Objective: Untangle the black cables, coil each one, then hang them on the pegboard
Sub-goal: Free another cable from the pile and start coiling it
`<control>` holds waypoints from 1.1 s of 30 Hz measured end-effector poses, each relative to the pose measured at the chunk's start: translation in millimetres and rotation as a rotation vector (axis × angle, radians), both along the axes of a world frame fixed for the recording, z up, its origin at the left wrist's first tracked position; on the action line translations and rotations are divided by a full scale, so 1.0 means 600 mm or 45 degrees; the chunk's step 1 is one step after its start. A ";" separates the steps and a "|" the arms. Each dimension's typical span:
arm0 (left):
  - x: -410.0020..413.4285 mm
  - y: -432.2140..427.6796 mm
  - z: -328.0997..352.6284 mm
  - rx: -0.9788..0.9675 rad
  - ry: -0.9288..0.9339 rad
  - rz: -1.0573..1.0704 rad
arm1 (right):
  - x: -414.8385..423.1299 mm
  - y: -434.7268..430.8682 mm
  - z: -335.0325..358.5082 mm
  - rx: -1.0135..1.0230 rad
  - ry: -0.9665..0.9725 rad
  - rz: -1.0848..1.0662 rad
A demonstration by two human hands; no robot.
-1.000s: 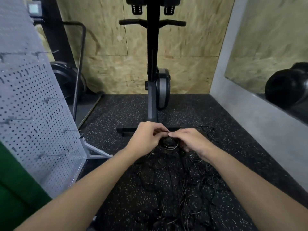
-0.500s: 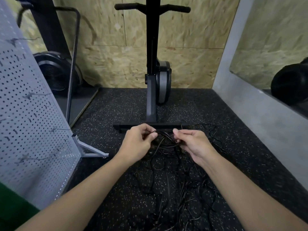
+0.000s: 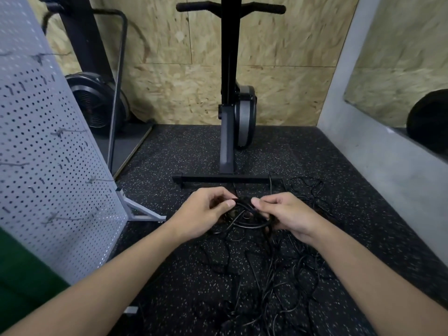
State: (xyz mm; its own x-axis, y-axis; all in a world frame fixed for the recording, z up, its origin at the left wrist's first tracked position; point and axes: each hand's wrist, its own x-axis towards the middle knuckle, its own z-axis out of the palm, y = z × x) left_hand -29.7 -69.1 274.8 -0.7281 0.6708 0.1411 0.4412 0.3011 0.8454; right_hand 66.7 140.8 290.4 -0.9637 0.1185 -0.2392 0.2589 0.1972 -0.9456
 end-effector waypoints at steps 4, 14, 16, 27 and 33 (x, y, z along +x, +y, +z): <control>0.008 0.011 -0.006 0.084 -0.133 0.169 | -0.019 0.018 -0.020 -0.158 0.005 -0.436; -0.002 0.005 -0.038 0.284 -0.647 0.256 | -0.026 0.000 -0.021 -0.213 -0.008 -0.445; -0.004 0.007 -0.042 0.381 -0.776 0.277 | -0.025 -0.007 -0.017 0.053 0.032 -0.305; -0.013 -0.001 -0.056 -0.349 -0.391 -0.132 | -0.039 0.000 -0.019 -0.175 0.365 -0.605; -0.012 0.003 -0.066 -0.133 -0.280 -0.250 | -0.030 0.016 -0.008 -0.499 0.209 -0.608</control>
